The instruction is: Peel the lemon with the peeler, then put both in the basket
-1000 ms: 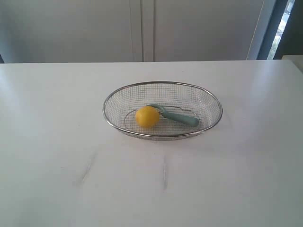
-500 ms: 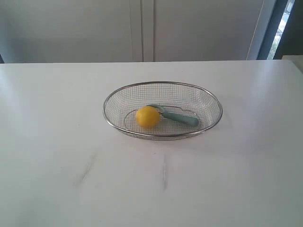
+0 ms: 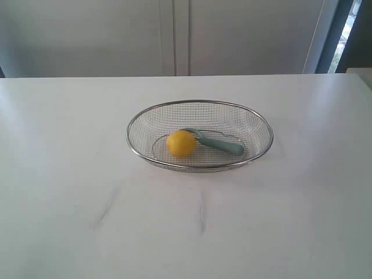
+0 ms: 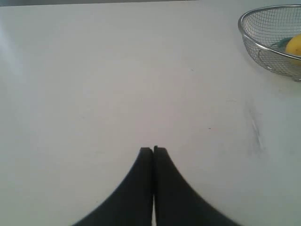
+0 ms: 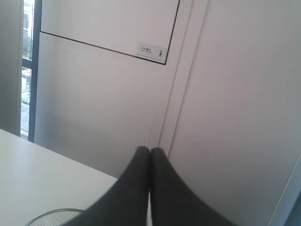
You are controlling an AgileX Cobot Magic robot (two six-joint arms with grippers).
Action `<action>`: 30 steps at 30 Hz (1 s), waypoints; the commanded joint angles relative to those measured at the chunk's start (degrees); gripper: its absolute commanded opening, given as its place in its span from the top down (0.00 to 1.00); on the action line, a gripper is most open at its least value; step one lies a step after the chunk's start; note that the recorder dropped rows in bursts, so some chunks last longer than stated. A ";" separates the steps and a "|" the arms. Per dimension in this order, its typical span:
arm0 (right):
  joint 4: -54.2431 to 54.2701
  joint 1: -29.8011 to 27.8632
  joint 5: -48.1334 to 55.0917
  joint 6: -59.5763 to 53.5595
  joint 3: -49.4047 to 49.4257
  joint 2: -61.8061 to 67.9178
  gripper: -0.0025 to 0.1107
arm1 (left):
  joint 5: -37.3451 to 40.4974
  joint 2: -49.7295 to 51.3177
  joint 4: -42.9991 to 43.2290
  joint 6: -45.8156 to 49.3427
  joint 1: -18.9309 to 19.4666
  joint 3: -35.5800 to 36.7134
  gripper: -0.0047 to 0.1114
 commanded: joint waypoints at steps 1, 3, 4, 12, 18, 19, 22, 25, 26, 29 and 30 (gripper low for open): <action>-0.17 -0.13 0.00 0.30 0.06 -0.20 0.98 | -0.19 -0.24 -0.33 -0.35 -0.26 0.26 0.96; -0.17 -0.13 0.00 0.30 0.06 -0.20 0.98 | -0.19 -0.24 -0.33 -0.35 -0.26 0.26 0.96; -0.17 0.12 -0.01 0.30 0.06 -0.20 0.98 | -0.19 -0.24 -0.33 -0.35 -0.26 0.26 0.96; -0.07 0.37 0.22 0.30 0.06 -1.31 0.98 | -0.19 -0.24 -0.33 -0.35 -0.26 0.26 0.96; -0.07 0.37 0.22 0.30 0.06 -9.43 0.98 | -0.19 -0.24 -0.33 -0.35 -0.26 0.26 0.96; -0.07 0.37 0.22 0.30 0.06 -10.49 0.98 | -0.19 -0.24 -0.33 -0.35 -0.26 0.26 0.96; -0.07 0.37 0.22 0.30 0.06 -16.77 0.98 | -0.19 -0.24 -0.33 -0.35 -0.26 0.26 0.96; -0.07 -0.62 0.00 0.30 0.54 -23.93 0.98 | -0.19 -0.24 -0.33 -0.35 -0.26 0.26 0.96; -0.07 -2.01 -0.05 0.30 1.06 -25.89 0.98 | -0.19 -0.24 -0.33 -0.35 -0.26 0.26 0.96; -0.07 -5.70 -0.48 0.30 2.43 -29.92 0.98 | -0.19 -0.24 -0.33 -0.35 -0.26 0.26 0.96; -0.07 -7.64 -0.48 0.30 3.33 -31.54 0.98 | -0.19 -0.24 -0.33 -0.35 -0.26 0.26 0.96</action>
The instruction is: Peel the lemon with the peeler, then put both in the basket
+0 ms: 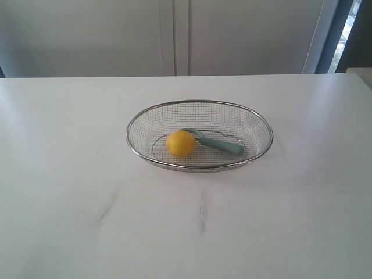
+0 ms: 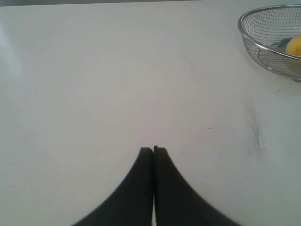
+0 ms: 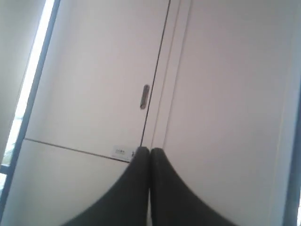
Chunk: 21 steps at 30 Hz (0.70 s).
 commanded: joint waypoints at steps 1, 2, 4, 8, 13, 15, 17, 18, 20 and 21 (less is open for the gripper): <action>-0.07 -6.06 -0.31 0.30 2.77 -5.55 0.98 | -0.19 -0.24 -0.33 -0.35 -0.26 0.26 0.96; -0.07 -6.94 -0.18 0.30 3.33 -6.34 0.98 | -0.19 -0.24 -0.33 -0.35 -0.26 0.26 0.96; -0.07 -8.11 -0.18 0.30 4.23 -7.38 0.98 | -0.19 -0.24 -0.33 -0.35 -0.26 0.26 0.96; -0.07 -8.96 0.37 0.30 5.15 -8.09 0.98 | -0.19 -0.24 -0.33 -0.34 -0.26 0.26 0.96; -0.07 -8.96 -0.14 0.30 8.38 -7.41 0.98 | -0.21 -0.24 -0.33 -0.34 -0.26 0.26 0.96; -0.07 -8.96 -0.26 0.30 11.77 -7.41 0.98 | -0.21 -0.24 -0.33 -0.34 -0.26 0.26 0.96; -0.07 -9.09 -0.26 0.30 15.69 -7.41 0.98 | -0.21 -0.24 -0.33 -0.34 -0.26 0.26 0.96; -0.07 -9.53 -0.12 0.30 17.07 -7.41 0.98 | -0.21 -0.24 -0.33 -0.34 -0.26 0.26 0.96; -0.07 -12.64 0.38 0.30 20.41 -8.45 0.98 | -0.21 -0.24 -0.33 -0.34 -0.26 0.26 0.96; -0.07 -15.64 2.23 0.30 22.22 -10.04 0.98 | -0.21 -0.24 -0.33 -0.34 -0.26 0.26 0.96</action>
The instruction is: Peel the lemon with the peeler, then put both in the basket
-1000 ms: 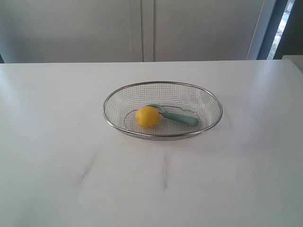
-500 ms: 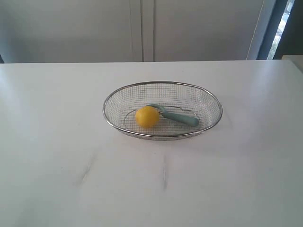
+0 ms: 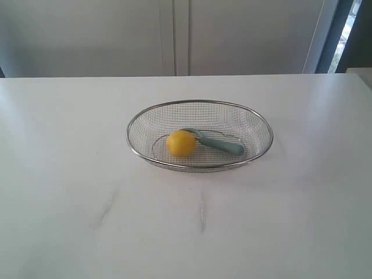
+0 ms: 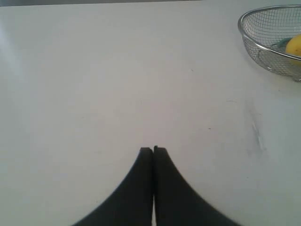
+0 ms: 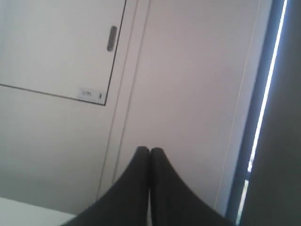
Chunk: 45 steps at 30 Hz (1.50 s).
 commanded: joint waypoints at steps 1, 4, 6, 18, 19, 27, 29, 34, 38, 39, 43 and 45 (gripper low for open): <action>-0.07 -7.81 3.69 0.30 6.09 -4.60 0.98 | -0.21 -0.24 -0.33 -0.34 -0.26 0.26 0.96; -0.07 -8.36 4.36 0.30 9.69 -5.27 0.98 | -0.21 -0.24 -0.33 -0.34 -0.26 0.26 0.96; -1.03 -8.36 4.52 0.30 11.57 -5.27 0.98 | -0.21 -0.24 -0.33 -0.34 -0.26 0.26 0.96; -2.44 -8.36 -16.48 1.95 34.46 -5.27 0.98 | -0.20 -0.24 -0.22 -0.34 -0.26 0.26 0.96; -2.44 -8.36 -16.48 1.95 35.79 -5.27 0.98 | -0.20 -0.24 -0.22 -0.34 -0.26 0.26 0.96; -2.44 -8.36 -5.72 1.95 37.02 -5.27 0.98 | -0.20 -0.24 -0.22 -0.34 -0.26 0.26 0.96; -2.44 -8.36 -2.50 1.95 37.02 -5.27 0.98 | -0.20 -0.24 -0.22 -0.34 -0.26 0.26 0.96; -2.44 -8.36 0.68 3.77 37.02 -5.27 0.98 | -0.20 -0.24 -0.22 -0.34 -0.26 0.26 0.96; -2.44 -8.36 0.57 6.88 37.02 -5.27 0.98 | -0.20 -0.24 -0.22 -0.34 -0.26 0.26 0.96; -2.44 -8.36 0.57 6.88 37.02 -5.27 0.98 | -0.20 -0.24 -0.22 -0.34 -0.26 0.26 0.96; -2.44 -8.36 0.06 10.00 37.02 -5.27 0.98 | -0.20 -0.24 -0.22 -0.34 -0.26 0.26 0.96; -2.44 -8.36 0.06 11.31 37.02 -5.27 0.98 | -0.20 -0.24 -0.22 -0.34 -0.26 0.26 0.96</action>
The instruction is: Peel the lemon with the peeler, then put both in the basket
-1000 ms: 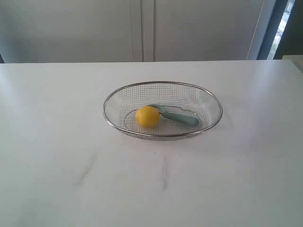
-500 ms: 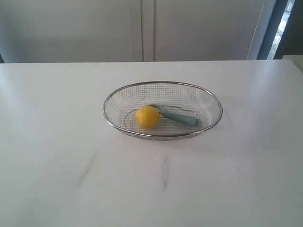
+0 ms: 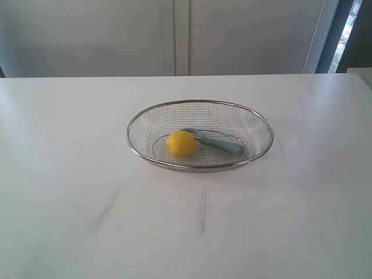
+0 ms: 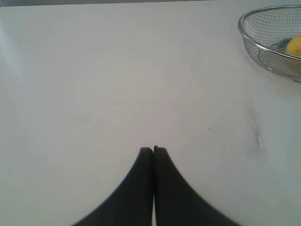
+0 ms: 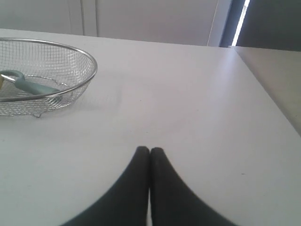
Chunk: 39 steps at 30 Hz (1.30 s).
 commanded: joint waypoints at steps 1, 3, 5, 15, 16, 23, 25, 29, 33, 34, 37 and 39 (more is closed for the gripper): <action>0.00 -0.31 -0.88 2.65 0.28 -0.29 0.98 | -0.09 -0.24 -0.22 -0.25 -0.26 0.26 0.96; 0.00 -0.31 -0.88 2.65 0.28 -0.29 0.98 | -0.09 -0.24 -0.22 -0.25 -0.26 0.26 0.96; 0.00 -0.31 -1.00 2.53 0.28 -0.29 0.98 | -0.09 -0.24 -0.22 -0.25 -0.26 0.26 0.96; 0.00 2.82 -1.10 2.27 0.28 -0.29 0.98 | -0.09 -0.24 -0.22 -0.25 -0.26 0.26 0.96; 0.00 2.82 -1.10 2.65 0.28 -0.29 0.98 | -0.09 -0.24 -0.22 -0.25 -0.26 0.26 0.96; 0.00 2.82 -1.10 3.70 0.28 -0.29 0.98 | -0.09 -0.24 -0.22 -0.25 -0.26 0.26 0.96; 0.00 2.82 -1.10 3.70 0.28 -0.29 0.98 | -0.09 -0.24 -0.22 -0.25 -0.26 0.26 0.96; 0.00 2.82 -1.10 3.70 0.28 -0.29 0.98 | -0.09 -0.24 -0.22 -0.25 -0.26 0.26 0.96; 0.00 2.71 -1.10 3.67 0.28 -0.29 0.98 | -0.09 -0.24 -0.22 -0.25 -0.26 0.26 0.96; 0.00 2.71 -1.10 3.67 0.28 -0.29 0.98 | -0.09 -0.24 -0.22 -0.25 -0.26 0.26 0.96; 0.00 2.71 -1.00 3.67 0.28 -0.29 0.98 | -0.09 -0.24 -0.22 -0.25 -0.26 0.26 0.96; 0.00 2.71 -1.00 3.67 0.28 -0.29 0.98 | -0.09 -0.24 -0.22 -0.25 -0.26 0.26 0.96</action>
